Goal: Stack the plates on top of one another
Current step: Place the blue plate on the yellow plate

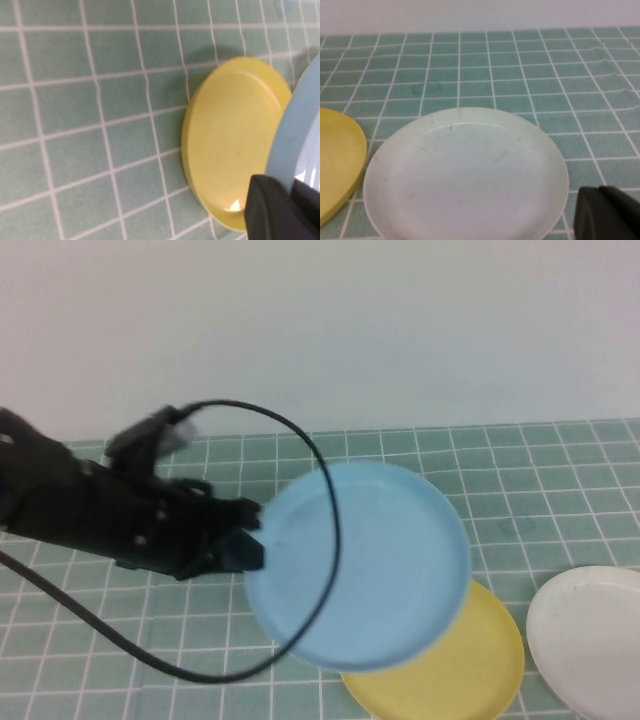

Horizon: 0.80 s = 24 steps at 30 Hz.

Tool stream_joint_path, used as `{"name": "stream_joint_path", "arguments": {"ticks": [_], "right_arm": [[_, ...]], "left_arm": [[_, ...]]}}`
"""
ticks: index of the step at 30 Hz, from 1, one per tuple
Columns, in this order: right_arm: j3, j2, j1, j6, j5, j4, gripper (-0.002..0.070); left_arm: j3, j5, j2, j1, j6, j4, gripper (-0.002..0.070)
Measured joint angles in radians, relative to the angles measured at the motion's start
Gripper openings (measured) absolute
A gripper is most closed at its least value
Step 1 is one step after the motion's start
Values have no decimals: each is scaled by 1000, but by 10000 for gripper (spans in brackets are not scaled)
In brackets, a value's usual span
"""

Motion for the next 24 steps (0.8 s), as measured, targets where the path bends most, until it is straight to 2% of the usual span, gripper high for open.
{"name": "stream_joint_path", "arguments": {"ticks": [4,10,21,24], "right_arm": [[0,0,0,0,0,0,-2],[0,0,0,0,0,0,-2],[0,0,0,0,0,0,-2],[0,0,0,0,0,0,-2]], "left_arm": [[0,-41,33,-105,-45,29,6],[-21,-69,137,-175,-56,29,6],[-156,-42,306,-190,-43,5,6],[-198,7,328,-190,-37,9,27]]}}
